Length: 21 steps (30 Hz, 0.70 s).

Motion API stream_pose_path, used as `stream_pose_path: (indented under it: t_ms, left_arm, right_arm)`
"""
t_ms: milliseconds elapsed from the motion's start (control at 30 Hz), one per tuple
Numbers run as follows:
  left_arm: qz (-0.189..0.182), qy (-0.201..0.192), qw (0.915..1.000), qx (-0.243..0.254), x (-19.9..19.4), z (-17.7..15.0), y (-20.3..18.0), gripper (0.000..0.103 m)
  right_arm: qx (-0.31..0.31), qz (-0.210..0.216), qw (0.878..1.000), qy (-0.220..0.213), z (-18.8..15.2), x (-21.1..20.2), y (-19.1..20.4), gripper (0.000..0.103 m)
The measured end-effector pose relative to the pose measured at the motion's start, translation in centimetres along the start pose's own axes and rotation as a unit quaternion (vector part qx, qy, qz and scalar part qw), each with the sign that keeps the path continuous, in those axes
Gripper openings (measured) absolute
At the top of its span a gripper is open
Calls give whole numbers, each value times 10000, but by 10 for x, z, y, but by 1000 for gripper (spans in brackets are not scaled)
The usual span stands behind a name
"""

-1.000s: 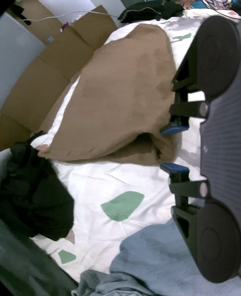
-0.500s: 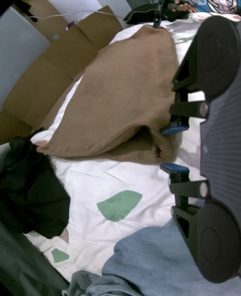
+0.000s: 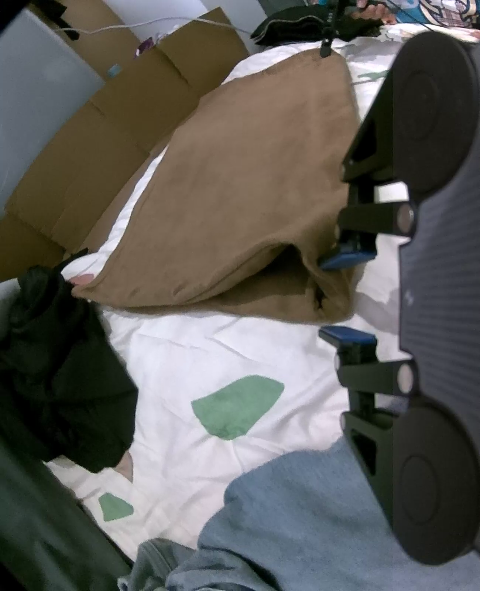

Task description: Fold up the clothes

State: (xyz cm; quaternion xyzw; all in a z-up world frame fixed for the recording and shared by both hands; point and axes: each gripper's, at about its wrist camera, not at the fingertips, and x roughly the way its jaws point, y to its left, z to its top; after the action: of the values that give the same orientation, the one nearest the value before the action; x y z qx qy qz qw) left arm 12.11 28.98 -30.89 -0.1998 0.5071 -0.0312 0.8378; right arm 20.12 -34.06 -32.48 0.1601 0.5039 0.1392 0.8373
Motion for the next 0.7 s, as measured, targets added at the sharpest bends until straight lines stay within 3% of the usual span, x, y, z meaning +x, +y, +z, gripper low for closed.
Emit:
stream_pose_path:
  t_ms: [233, 400, 467, 500, 533, 700]
  left_arm:
    - [47, -22, 10000, 12, -6, -2, 4, 36]
    - [45, -95, 9999, -21, -10, 1, 8, 36]
    - [42, -104, 9999, 15, -12, 2, 8, 36]
    - [46, -95, 9999, 42, -12, 3, 8, 36]
    - [49, -86, 9999, 69, -12, 3, 7, 36]
    - [66, -29, 9998, 205, -10, 3, 5, 36]
  right_arm:
    - [210, -408, 9989, -105, -2, -12, -19, 0]
    - [430, -319, 9982, -254, 1, -22, -21, 4]
    - [409, -110, 9987, -287, 2, -26, -15, 21]
    - [328, -90, 9990, -294, 1, -26, -11, 46]
    - [219, -103, 9993, -298, 1, -25, -7, 57]
    - [-346, -304, 9989, -52, -3, -13, 9, 58]
